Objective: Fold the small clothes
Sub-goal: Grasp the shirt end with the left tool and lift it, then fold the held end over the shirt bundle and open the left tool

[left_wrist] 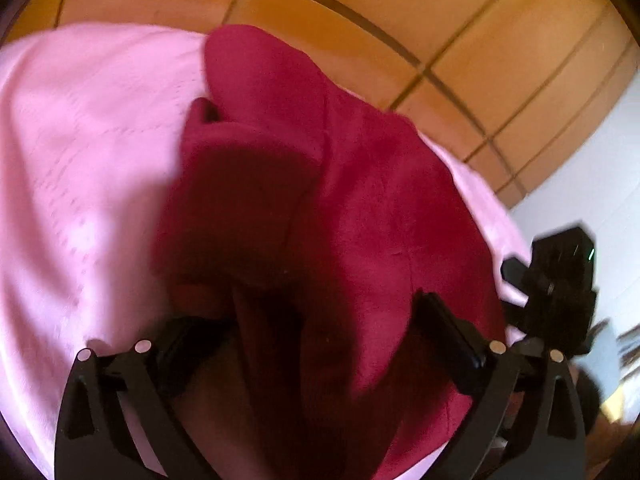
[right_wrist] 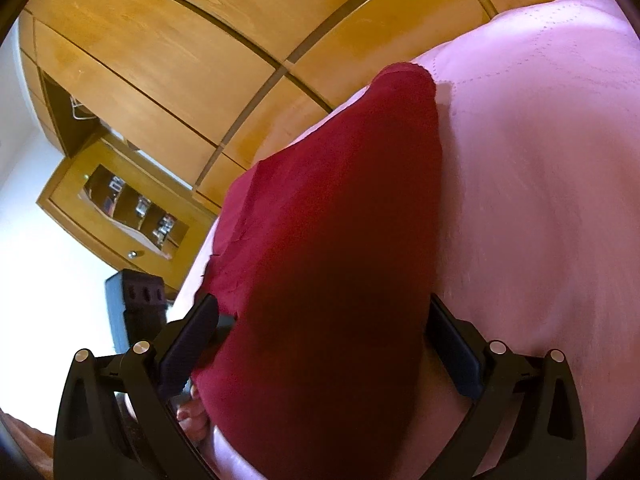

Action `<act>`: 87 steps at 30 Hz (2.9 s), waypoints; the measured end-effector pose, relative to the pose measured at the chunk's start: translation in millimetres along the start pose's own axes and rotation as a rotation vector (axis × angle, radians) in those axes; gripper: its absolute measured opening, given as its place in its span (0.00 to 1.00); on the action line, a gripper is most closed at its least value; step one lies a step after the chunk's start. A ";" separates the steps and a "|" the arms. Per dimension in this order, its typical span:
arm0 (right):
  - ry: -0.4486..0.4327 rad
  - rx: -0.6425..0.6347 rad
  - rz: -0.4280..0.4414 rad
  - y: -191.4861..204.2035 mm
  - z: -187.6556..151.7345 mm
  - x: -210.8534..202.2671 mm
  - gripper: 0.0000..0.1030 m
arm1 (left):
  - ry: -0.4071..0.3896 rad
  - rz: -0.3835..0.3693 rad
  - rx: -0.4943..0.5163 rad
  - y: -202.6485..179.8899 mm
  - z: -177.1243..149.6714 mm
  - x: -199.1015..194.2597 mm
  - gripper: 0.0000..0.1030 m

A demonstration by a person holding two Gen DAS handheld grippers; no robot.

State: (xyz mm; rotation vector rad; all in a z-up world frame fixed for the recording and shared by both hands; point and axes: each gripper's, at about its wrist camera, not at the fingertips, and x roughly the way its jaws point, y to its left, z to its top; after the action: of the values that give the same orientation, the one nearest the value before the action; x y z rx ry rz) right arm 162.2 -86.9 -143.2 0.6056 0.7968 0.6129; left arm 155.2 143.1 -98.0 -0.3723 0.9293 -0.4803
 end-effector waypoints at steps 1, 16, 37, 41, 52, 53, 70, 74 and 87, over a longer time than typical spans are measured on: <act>0.003 -0.001 -0.004 -0.4 2.5 3.3 0.97 | -0.003 0.001 0.004 -0.5 0.7 1.6 0.97; -0.010 -0.151 -0.070 13.1 3.9 17.7 0.97 | -0.133 0.093 0.116 -26.9 -23.3 -14.3 0.58; -0.146 -0.307 -0.133 49.7 -20.0 -18.9 0.95 | -0.283 0.156 0.275 -77.4 -46.4 -64.4 0.46; -0.185 -0.300 -0.124 53.0 -21.4 -37.9 0.95 | -0.301 0.135 0.285 -88.0 -47.0 -72.0 0.46; -0.300 -0.338 -0.159 66.1 -27.7 -98.9 0.95 | -0.349 0.066 0.364 -130.4 -50.8 -92.3 0.46; -0.306 -0.344 -0.168 66.0 -27.5 -102.5 0.95 | -0.349 0.060 0.368 -132.2 -49.3 -90.8 0.46; -0.416 -0.249 -0.306 2.0 -14.8 -165.5 0.95 | -0.253 -0.005 0.504 -196.8 -18.0 -19.0 0.46; -0.447 -0.243 -0.340 -14.8 1.6 -178.7 0.95 | -0.254 -0.029 0.531 -215.7 -1.8 0.6 0.46; -0.396 -0.146 -0.498 -102.8 30.2 -174.8 0.95 | -0.107 0.001 0.534 -228.0 21.2 95.8 0.43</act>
State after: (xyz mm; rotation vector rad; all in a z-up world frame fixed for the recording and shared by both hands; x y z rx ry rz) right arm 117.4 -285.3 -117.2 0.3563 0.4940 0.0845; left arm 168.6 -96.9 -36.2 0.0869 0.6646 -0.6777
